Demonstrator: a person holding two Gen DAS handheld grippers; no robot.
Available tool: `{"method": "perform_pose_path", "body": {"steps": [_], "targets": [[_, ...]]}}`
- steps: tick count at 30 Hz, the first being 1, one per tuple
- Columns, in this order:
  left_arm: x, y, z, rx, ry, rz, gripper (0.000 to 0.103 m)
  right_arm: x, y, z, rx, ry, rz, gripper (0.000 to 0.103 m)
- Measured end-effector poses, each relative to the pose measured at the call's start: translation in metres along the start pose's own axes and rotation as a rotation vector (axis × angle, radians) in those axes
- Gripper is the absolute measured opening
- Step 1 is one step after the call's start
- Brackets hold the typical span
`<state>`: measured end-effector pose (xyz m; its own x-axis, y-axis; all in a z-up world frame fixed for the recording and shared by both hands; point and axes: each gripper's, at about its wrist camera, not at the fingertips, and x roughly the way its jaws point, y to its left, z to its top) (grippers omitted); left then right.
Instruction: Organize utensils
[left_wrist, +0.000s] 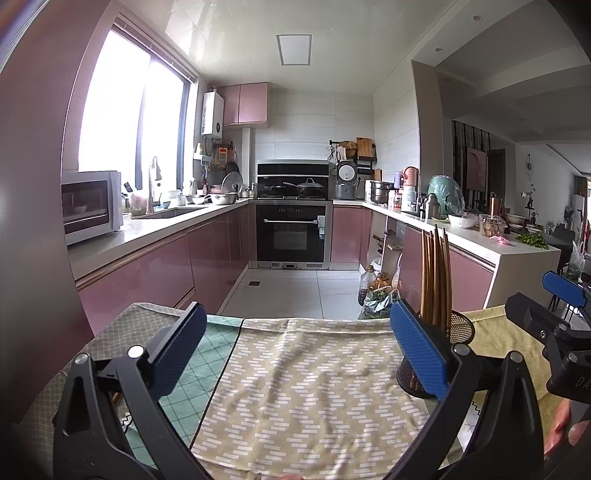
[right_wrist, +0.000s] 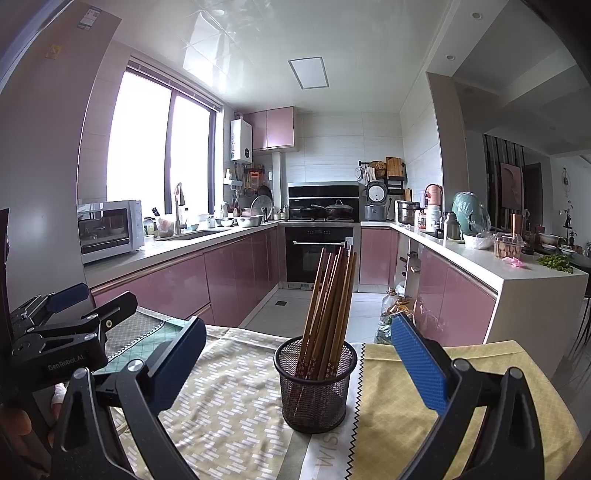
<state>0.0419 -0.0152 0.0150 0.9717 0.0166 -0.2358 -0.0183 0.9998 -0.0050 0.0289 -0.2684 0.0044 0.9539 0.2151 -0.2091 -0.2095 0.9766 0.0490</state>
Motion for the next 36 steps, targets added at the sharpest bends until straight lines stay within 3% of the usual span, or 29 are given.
{"method": "perform_pose_path", "body": {"steps": [36], "targets": [[0.0031,-0.0079,-0.0007,0.001,0.020,-0.007,0.098,0.0032,-0.0056,-0.0041,0.012,0.005,0.000,0.097]]}}
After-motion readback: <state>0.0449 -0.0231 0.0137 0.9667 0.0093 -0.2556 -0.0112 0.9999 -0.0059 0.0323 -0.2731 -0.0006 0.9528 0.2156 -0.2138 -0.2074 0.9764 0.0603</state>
